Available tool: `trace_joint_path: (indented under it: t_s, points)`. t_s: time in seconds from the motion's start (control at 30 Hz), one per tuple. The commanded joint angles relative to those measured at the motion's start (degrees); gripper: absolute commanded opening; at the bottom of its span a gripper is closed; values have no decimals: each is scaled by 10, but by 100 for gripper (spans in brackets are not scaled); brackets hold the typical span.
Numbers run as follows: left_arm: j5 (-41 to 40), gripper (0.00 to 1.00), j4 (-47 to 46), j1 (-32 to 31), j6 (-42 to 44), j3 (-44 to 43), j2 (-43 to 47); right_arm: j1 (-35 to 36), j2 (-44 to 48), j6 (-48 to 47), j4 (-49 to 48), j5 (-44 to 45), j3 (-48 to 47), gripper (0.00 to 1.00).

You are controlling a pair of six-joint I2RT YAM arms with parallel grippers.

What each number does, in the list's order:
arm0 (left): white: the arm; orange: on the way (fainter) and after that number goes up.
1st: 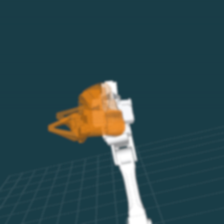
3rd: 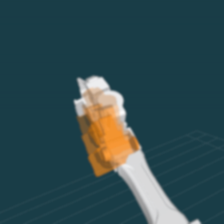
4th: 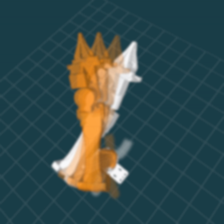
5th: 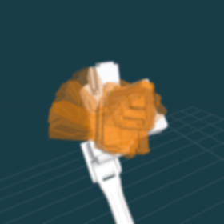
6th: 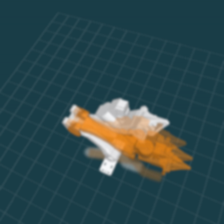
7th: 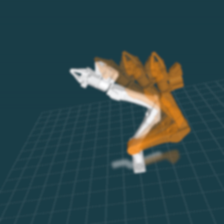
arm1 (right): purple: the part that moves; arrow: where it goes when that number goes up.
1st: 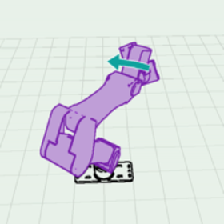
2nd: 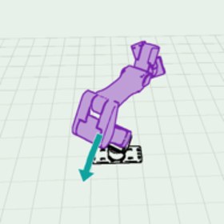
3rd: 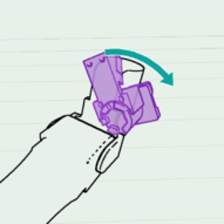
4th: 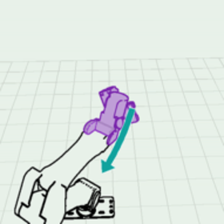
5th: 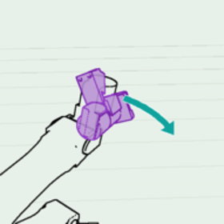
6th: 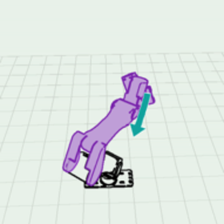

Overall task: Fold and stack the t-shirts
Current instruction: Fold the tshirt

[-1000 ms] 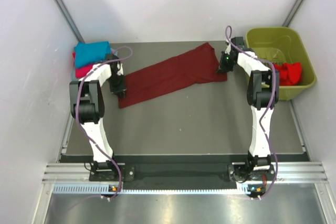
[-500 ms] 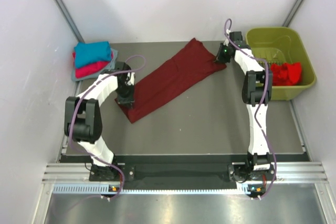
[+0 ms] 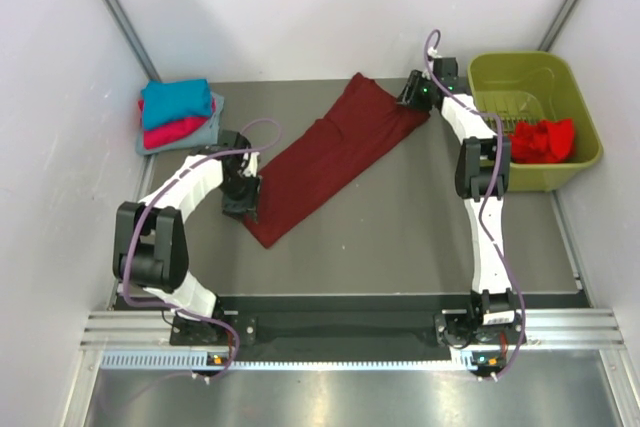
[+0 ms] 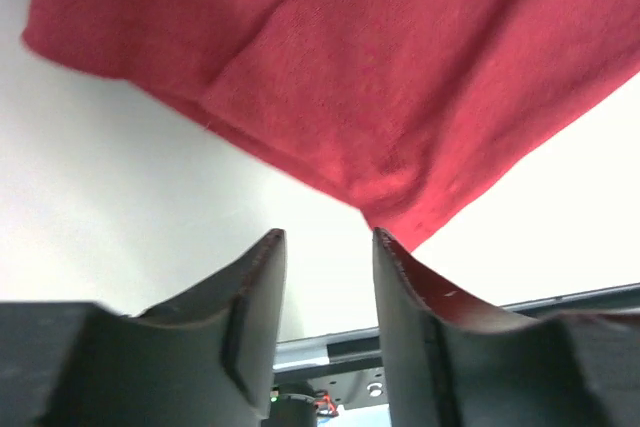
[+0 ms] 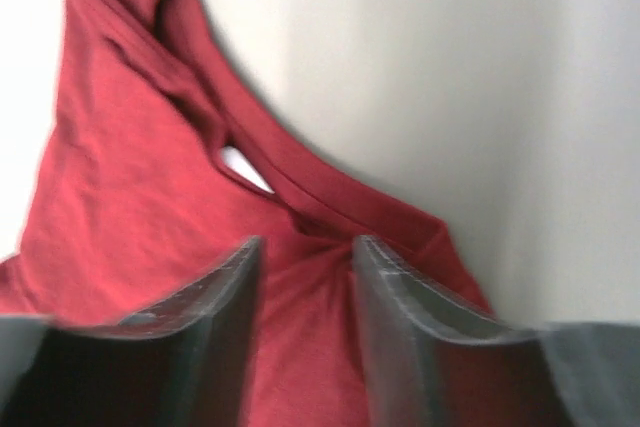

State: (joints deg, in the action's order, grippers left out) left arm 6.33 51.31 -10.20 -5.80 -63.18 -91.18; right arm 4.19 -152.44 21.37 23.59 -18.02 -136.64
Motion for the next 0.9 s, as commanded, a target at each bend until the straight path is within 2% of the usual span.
trace_joint_path:
  t_s: [0.0, 0.03, 0.13, 0.3, 0.43, 0.53, 0.73, 0.87]
  points:
    - [-17, 46, 24, -1, 11, -15, 31, -3, 28, -18, -55, 8, -15, 51]
    - [-20, 49, 28, -1, 14, -22, 39, -4, 46, -24, -59, 4, -8, 63]
    - [-32, 52, 26, -1, 16, -52, 48, -8, 86, -40, -61, 0, -4, 74]
    - [-81, 53, -16, 3, 25, -103, 24, -8, 165, -37, -53, 3, 44, 77]
    - [-105, 55, -53, 9, 33, -147, -48, -9, 239, 13, -36, -39, 165, 76]
    - [-125, 55, -44, 14, 34, -195, -115, -8, 264, 58, -34, -86, 258, 76]
    - [-96, 56, -41, 47, 23, -248, -200, -5, 279, 52, -42, -92, 359, 76]
    - [-91, 55, -26, 55, 24, -272, -240, -5, 265, 41, -39, -90, 359, 76]
